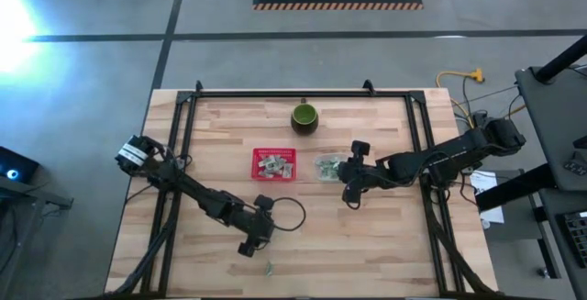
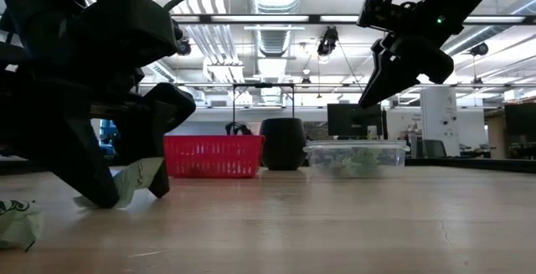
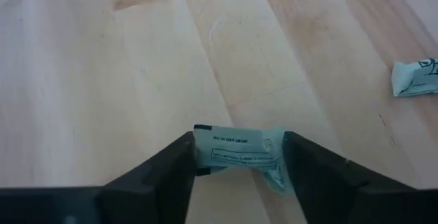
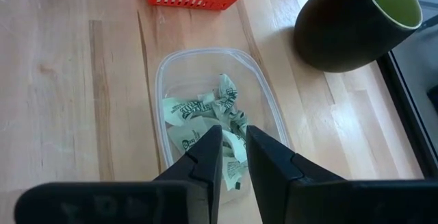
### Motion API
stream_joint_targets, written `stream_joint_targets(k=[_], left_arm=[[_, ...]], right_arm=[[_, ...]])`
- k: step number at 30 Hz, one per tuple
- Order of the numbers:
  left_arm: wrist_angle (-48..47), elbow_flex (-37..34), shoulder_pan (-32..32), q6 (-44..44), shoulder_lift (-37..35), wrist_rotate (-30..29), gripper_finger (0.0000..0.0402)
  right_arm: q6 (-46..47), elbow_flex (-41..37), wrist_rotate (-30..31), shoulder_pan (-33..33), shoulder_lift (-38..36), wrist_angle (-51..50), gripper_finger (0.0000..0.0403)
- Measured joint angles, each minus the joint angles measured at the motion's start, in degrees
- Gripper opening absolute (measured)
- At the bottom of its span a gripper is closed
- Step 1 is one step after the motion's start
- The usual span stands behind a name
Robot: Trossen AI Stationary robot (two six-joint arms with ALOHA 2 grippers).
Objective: Pick and place items into bin
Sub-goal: Put the stevia packet into the red bin
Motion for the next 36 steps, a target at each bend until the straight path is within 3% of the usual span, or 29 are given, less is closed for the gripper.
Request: stream_joint_targets(k=[13, 24, 36], left_arm=[[-1.6, -0.1, 0.1, 1.4, -1.7, -0.4, 0.0104], [-5.1, -0.1, 0.0, 2.9, -6.9, -1.2, 0.0062], [-14.8, -0.3, 3.2, 14.8, -17.6, -20.0, 0.0060]], right_arm=[[0.0, 0.0, 0.0, 0.0, 0.1, 0.0, 0.0057], [0.0, 0.0, 0.0, 0.0, 0.1, 0.0, 0.0056], [0.0, -0.1, 0.0, 0.0, 0.1, 0.0, 0.0056]])
